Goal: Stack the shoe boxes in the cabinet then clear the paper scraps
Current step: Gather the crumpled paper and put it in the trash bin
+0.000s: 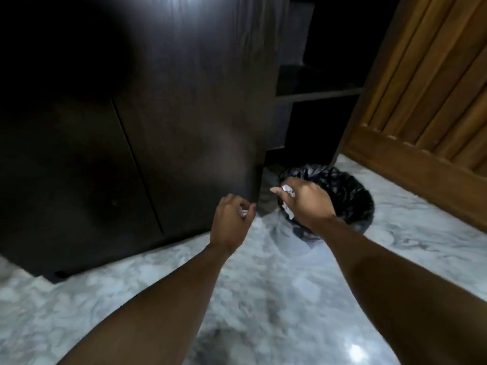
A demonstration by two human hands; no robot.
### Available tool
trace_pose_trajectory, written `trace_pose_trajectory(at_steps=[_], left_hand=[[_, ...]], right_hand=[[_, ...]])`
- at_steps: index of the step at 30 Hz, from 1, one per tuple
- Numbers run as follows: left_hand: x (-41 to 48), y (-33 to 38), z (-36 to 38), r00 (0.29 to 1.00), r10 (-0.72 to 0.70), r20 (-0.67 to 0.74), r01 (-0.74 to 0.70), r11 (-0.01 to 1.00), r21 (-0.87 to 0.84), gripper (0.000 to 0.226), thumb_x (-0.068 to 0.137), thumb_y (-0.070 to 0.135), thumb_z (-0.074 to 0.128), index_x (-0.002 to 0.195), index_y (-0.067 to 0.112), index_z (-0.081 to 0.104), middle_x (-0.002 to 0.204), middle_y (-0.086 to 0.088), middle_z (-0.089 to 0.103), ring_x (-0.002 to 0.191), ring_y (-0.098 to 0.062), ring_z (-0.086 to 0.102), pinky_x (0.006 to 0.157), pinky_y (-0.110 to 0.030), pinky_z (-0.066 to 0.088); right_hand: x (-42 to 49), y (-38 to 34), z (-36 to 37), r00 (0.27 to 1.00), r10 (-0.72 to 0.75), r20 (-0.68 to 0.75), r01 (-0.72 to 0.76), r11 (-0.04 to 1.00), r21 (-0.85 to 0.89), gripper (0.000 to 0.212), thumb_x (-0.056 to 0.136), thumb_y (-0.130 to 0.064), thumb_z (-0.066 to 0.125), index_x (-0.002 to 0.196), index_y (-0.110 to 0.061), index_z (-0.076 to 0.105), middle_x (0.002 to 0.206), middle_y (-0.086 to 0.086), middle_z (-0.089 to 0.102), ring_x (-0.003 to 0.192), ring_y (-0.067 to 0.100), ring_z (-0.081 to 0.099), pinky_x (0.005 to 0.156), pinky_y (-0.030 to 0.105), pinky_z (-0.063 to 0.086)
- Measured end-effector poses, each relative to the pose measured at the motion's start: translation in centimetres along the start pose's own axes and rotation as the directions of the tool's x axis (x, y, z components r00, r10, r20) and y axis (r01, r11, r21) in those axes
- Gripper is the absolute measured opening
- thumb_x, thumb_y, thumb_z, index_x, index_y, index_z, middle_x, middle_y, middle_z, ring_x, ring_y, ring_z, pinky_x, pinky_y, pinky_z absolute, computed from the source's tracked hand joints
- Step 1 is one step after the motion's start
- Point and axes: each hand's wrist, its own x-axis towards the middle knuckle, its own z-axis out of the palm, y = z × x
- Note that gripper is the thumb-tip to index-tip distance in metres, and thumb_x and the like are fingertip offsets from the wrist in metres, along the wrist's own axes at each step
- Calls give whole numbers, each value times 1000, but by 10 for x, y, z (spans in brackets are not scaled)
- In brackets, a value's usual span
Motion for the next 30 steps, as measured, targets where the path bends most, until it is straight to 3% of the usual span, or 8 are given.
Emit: trace_pose_trajectory(at_steps=[4, 8, 14, 18, 20, 23, 26, 30], left_hand=[[46, 73, 27, 998, 56, -30, -58, 994, -96, 17, 88, 24, 71, 76, 12, 66, 84, -6, 65, 87, -24, 59, 82, -36, 45], [67, 125, 74, 990, -107, -92, 74, 949, -307, 18, 85, 25, 74, 76, 11, 70, 77, -7, 70, 71, -18, 62, 71, -30, 49], [74, 134, 135, 945, -314, 94, 324, 850, -417, 40, 89, 47, 69, 79, 8, 67, 68, -2, 64, 61, -13, 56, 59, -28, 44], [86, 125, 162, 936, -294, 192, 339, 900, -275, 54, 94, 62, 48, 73, 14, 59, 98, -13, 65, 98, -30, 60, 88, -38, 48], [89, 126, 166, 897, -340, 282, 391, 908, -150, 60, 97, 65, 35, 101, 14, 67, 130, -14, 51, 126, -34, 43, 106, -46, 37], [91, 127, 166, 871, -355, 338, 414, 903, -117, 53, 102, 53, 36, 125, 14, 62, 143, -11, 36, 133, -31, 30, 108, -40, 29], [89, 124, 166, 893, -269, 361, 315, 946, -75, 40, 101, 43, 45, 128, 18, 61, 142, -10, 38, 132, -30, 30, 106, -36, 30], [88, 114, 160, 918, -159, 363, 161, 987, 23, 32, 97, 37, 57, 125, 21, 61, 138, -8, 41, 133, -29, 31, 109, -39, 35]], right_hand=[[31, 40, -75, 999, -41, -1, 40, 992, -122, 36, 97, -55, 49, 95, -22, 62, 97, 5, 70, 92, 31, 66, 64, 33, 40], [26, 84, -71, 976, 172, -137, -158, 982, 102, 33, 97, -52, 51, 80, -24, 55, 71, 5, 67, 71, 29, 65, 56, 36, 48], [14, 129, -29, 753, 656, 41, -571, 622, 536, 38, 95, -48, 59, 88, -11, 61, 74, 11, 65, 70, 32, 67, 64, 43, 58], [20, 132, -25, 580, 791, 194, -695, 357, 625, 40, 94, -47, 61, 91, -7, 56, 81, 11, 58, 64, 24, 55, 66, 36, 48], [20, 128, -25, 530, 791, 306, -743, 259, 617, 56, 93, -61, 52, 106, -8, 61, 75, 7, 54, 59, 21, 47, 57, 30, 39], [19, 116, -35, 500, 740, 449, -767, 138, 627, 78, 96, -70, 26, 139, -9, 51, 94, 17, 62, 69, 25, 51, 62, 32, 41], [21, 114, -35, 546, 704, 454, -713, 106, 693, 85, 95, -72, 16, 144, -9, 48, 141, 17, 53, 111, 30, 56, 92, 40, 42], [19, 116, -28, 571, 717, 400, -738, 234, 633, 65, 104, -54, 27, 130, -1, 54, 95, 11, 61, 78, 24, 54, 75, 33, 39]])
